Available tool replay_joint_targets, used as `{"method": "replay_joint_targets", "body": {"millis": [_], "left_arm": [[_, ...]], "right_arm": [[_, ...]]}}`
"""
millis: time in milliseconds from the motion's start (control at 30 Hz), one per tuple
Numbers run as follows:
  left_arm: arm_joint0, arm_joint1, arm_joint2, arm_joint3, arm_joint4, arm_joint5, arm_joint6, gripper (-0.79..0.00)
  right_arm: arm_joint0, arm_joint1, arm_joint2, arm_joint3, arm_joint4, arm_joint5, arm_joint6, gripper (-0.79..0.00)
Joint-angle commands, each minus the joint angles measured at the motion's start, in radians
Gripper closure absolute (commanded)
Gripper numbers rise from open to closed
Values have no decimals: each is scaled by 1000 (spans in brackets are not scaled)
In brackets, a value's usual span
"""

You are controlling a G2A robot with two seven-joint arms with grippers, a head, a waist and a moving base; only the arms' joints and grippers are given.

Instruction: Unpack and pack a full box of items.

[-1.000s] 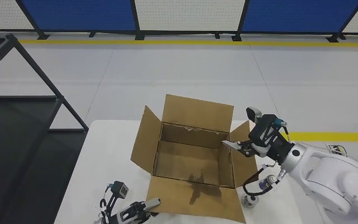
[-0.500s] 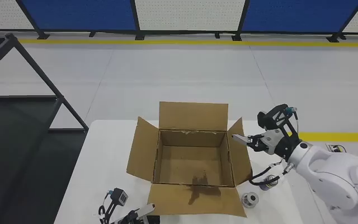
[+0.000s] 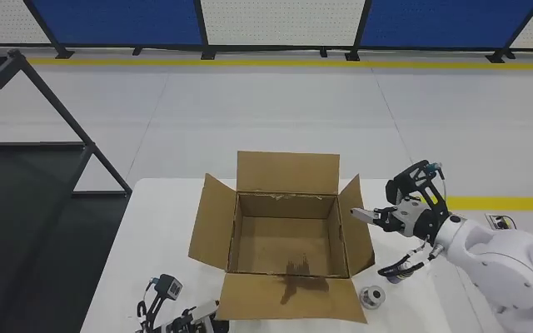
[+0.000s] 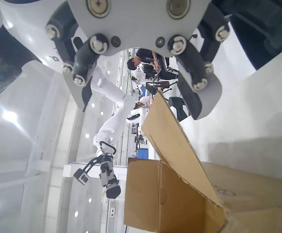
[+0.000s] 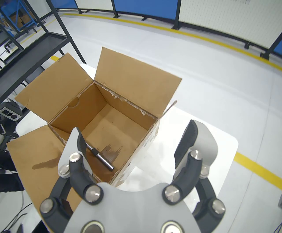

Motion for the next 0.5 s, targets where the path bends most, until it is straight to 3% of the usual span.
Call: {"method": "replay_joint_targets", "body": {"millis": [0, 267, 467], "left_arm": [[-2, 1, -4, 1, 29, 8, 12, -785], [-26, 4, 11, -4, 245, 28, 146, -785], [7, 13, -21, -13, 256, 22, 64, -785]], "right_arm": [[0, 0, 0, -1, -1, -2, 0, -785], [0, 0, 0, -1, -1, -2, 0, -785], [-51, -3, 15, -1, 4, -37, -73, -785]]}}
